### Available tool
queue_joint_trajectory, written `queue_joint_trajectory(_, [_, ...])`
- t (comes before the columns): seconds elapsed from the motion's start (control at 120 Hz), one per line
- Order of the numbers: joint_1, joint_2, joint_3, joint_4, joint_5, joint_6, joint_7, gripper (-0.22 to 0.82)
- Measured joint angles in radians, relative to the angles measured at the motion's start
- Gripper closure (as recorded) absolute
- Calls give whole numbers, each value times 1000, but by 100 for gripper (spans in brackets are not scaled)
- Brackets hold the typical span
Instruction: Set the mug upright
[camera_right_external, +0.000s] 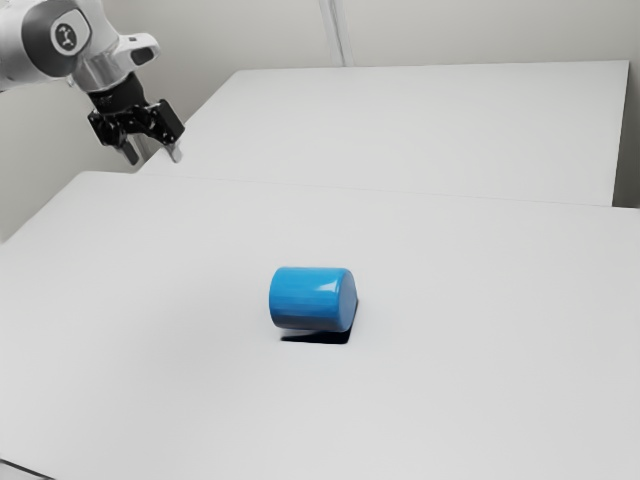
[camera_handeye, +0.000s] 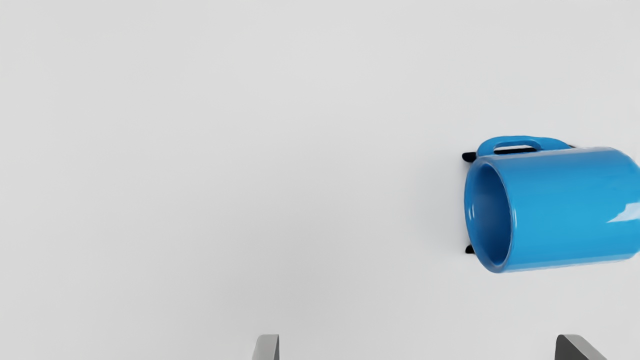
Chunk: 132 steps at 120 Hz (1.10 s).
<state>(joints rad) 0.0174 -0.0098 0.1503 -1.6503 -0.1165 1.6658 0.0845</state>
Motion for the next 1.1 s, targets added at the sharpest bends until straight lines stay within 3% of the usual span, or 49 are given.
queue_joint_trajectory(0.158, [68, 93, 0, -14, -236, 1, -3, 0])
queue_joint_trajectory(0.5, [59, 275, 11, -74, -545, 6, 37, 0])
queue_joint_trajectory(0.875, [62, 362, 19, -205, -755, 22, 102, 0])
queue_joint_trajectory(1.1, [54, 409, 12, -216, -845, 31, 127, 0])
